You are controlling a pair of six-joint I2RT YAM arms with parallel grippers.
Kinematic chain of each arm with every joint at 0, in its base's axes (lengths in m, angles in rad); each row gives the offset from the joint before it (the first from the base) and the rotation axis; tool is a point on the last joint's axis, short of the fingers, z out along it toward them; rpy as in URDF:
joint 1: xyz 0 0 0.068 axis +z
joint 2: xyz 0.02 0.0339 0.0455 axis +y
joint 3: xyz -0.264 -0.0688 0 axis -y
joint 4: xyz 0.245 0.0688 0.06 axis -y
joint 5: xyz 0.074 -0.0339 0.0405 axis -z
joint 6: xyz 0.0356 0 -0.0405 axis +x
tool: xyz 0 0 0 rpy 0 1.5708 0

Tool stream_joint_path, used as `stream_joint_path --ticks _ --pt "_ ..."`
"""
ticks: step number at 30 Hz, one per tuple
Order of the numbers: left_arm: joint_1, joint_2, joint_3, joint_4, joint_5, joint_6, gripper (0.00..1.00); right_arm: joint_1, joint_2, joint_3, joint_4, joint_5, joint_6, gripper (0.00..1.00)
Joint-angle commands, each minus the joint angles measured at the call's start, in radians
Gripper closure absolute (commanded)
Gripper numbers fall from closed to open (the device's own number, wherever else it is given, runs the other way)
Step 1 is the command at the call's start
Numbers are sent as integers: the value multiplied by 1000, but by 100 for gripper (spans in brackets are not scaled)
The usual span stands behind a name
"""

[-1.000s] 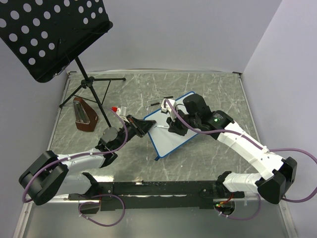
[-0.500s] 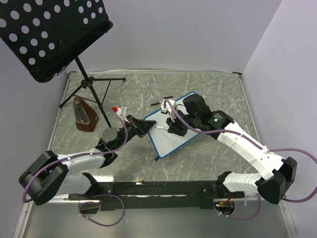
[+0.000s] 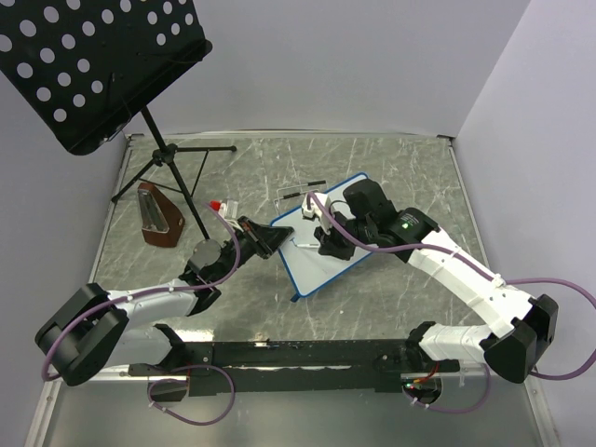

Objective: Write a sentence on the whiteboard

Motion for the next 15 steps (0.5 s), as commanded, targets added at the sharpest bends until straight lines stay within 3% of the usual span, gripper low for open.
stream_joint_path --ticks 1,15 --pt "-8 -54 11 176 -11 -35 99 -3 -5 -7 -43 -13 -29 100" --pt "-8 -43 11 186 -11 -38 99 7 25 25 -80 -97 -49 100"
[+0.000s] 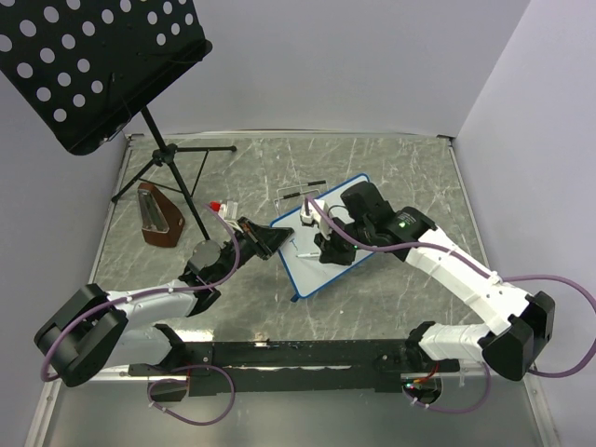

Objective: Write a sentence on the whiteboard

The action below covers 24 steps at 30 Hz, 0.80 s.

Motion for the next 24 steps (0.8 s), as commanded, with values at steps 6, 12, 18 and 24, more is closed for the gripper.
stream_joint_path --ticks 6,12,18,24 --pt "-5 -29 20 187 -5 -41 99 12 37 76 18 -39 21 100" --pt "-5 -46 14 171 -19 -35 99 -14 -1 122 15 -96 26 100" --pt "-5 -44 15 174 -13 -37 99 -54 -44 79 44 -73 30 100" --pt "-5 -47 15 176 -13 -40 99 -89 -54 33 81 3 43 100"
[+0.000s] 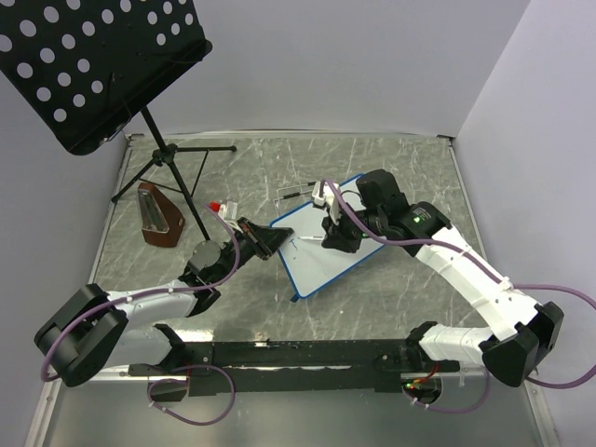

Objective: Write a sentence on the whiteboard

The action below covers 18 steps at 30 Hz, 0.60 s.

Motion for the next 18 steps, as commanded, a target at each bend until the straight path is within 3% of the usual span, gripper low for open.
stream_joint_path --ticks 1,18 --pt "-5 -47 17 176 -7 -39 99 -17 -24 -22 46 52 7 100" --pt "-5 -35 17 201 0 -53 99 -8 26 -16 16 6 -10 100"
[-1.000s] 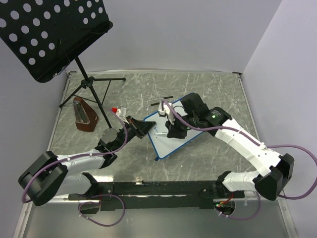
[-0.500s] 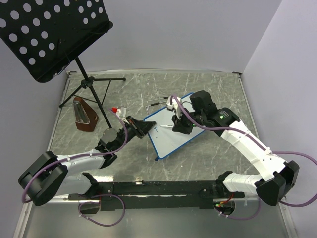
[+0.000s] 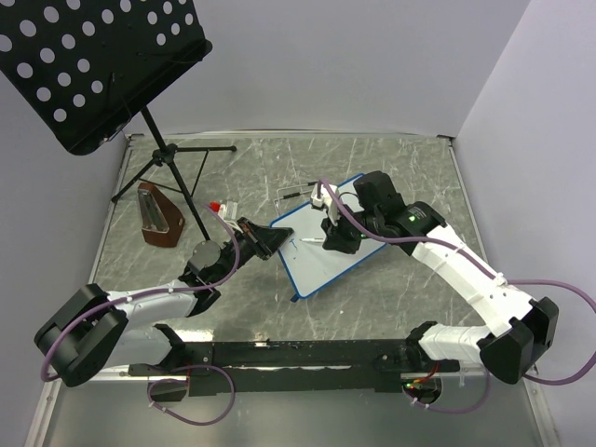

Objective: Write a sentence on the whiteboard

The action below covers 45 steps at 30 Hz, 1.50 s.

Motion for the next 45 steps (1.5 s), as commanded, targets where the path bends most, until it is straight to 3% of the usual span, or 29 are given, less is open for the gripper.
stream_joint_path --ticks 1,25,45 --pt "-5 -33 19 201 1 -53 99 5 10 16 8 -8 -4 100" --pt "-3 -10 10 243 20 -70 99 7 1 19 74 58 65 100" --pt "-3 -53 5 204 -15 -52 99 -4 3 3 32 112 49 100"
